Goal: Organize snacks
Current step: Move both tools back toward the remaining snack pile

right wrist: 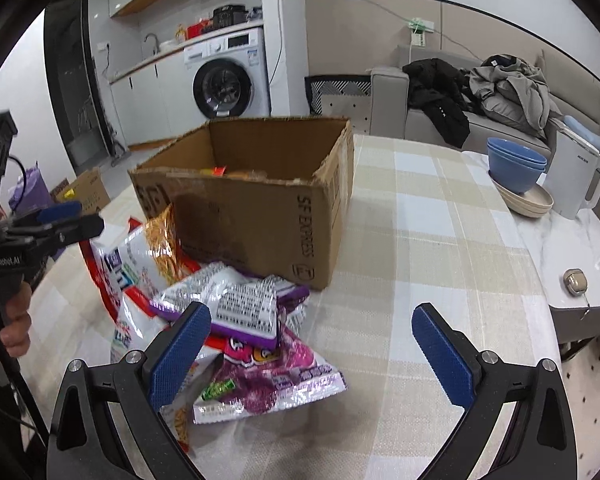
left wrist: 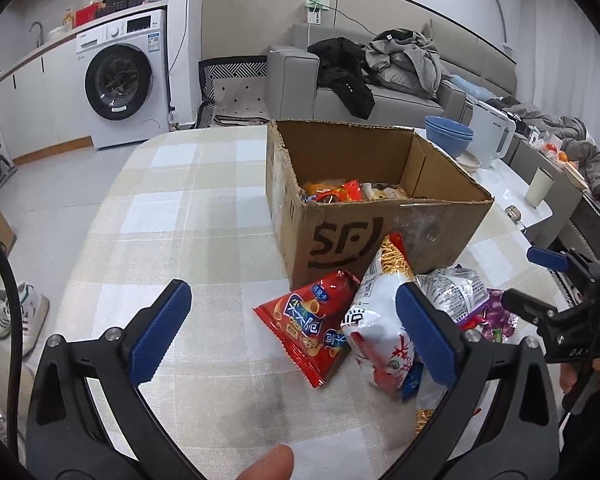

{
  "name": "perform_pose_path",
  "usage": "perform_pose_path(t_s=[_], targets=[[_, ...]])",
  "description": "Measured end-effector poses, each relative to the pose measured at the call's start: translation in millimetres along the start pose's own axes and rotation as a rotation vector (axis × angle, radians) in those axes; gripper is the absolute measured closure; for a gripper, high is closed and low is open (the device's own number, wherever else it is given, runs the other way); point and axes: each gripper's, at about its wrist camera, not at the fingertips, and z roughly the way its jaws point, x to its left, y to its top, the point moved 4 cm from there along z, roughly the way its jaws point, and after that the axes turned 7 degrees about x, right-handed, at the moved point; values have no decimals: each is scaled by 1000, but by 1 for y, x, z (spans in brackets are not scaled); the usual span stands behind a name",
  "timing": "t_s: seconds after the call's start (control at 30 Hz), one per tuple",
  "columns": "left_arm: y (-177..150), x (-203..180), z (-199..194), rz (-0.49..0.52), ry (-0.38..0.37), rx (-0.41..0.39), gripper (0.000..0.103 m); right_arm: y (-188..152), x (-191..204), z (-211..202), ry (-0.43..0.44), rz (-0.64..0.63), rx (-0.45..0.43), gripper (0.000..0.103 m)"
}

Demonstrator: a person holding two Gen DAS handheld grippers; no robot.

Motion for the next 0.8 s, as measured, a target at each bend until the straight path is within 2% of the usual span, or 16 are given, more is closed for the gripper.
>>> perform_pose_path(t_s=[0.2,0.53,0.8], targets=[[6,-14,-5,16,-2,12,1,-7,7,5,-2,-47,42,1],[-8,-26,0,54,-1,48,1,-21,8,27,-29,-95,151,1],[-14,-38,8,79,-63,73,3,-25,5,36,-1,-83,164,1]])
